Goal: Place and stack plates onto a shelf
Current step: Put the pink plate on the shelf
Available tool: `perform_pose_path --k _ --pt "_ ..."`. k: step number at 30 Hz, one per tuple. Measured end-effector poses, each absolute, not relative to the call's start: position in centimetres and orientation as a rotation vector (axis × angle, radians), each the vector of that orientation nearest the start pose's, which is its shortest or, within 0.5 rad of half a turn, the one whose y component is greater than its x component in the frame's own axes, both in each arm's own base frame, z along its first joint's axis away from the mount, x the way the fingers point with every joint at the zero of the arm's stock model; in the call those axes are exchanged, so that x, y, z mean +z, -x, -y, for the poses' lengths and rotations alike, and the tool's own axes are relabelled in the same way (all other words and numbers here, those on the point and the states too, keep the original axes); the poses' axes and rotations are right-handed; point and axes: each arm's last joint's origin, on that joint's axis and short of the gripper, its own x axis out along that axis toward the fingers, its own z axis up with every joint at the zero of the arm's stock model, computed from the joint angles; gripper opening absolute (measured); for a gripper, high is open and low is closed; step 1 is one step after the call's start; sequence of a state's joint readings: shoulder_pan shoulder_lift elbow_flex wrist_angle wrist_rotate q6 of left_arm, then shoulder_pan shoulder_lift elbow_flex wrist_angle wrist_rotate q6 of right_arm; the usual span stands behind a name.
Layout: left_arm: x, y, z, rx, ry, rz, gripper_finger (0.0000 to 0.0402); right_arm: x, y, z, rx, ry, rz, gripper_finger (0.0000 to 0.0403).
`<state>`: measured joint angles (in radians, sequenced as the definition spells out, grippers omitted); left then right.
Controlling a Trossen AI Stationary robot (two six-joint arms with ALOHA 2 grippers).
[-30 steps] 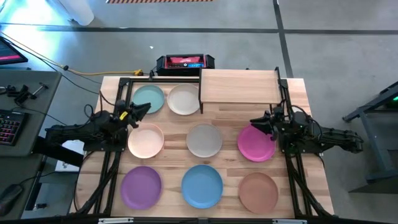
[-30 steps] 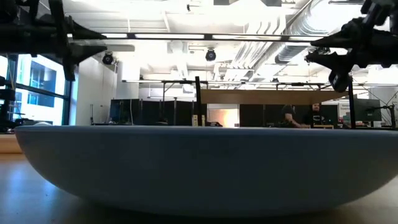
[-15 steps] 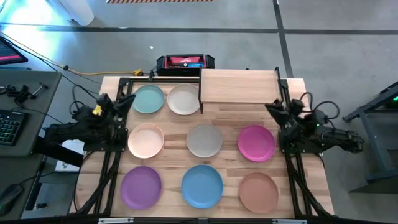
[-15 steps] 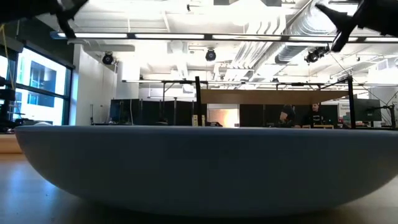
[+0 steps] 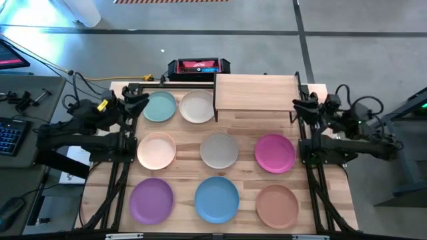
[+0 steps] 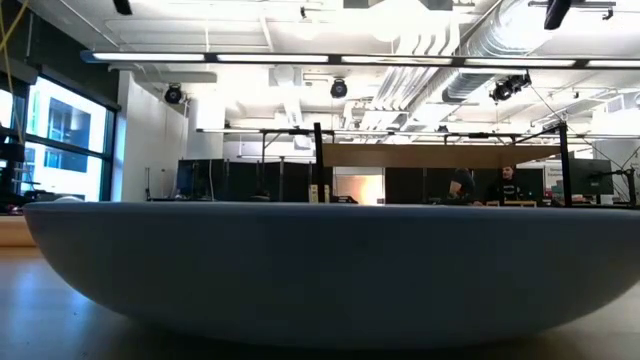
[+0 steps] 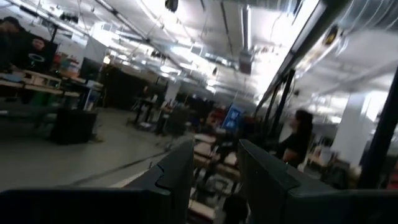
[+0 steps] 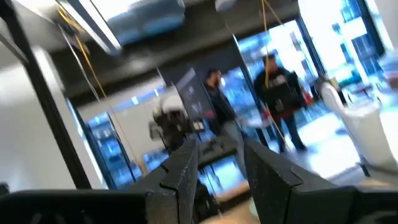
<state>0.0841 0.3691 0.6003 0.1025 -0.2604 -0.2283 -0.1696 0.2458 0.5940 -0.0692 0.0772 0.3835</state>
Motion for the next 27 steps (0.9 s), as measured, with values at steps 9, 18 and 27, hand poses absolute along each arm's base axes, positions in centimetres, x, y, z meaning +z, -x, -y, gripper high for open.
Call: perform_pose_path --k 9,18,27 --pt "35.7 -11.1 -1.7 0.334 0.230 0.147 0.0117 35.6 -9.2 1.8 -0.278 -0.532 -0.103 0.0119" --pt "34.0 -12.4 -1.8 0.362 0.254 -0.043 0.0117 33.7 -13.0 1.9 -0.253 -0.820 -0.464 0.0119" --pt "33.4 -12.4 -1.8 0.370 0.251 -0.099 0.0117 31.1 -16.9 0.1 -0.218 -0.949 -0.703 0.0119"
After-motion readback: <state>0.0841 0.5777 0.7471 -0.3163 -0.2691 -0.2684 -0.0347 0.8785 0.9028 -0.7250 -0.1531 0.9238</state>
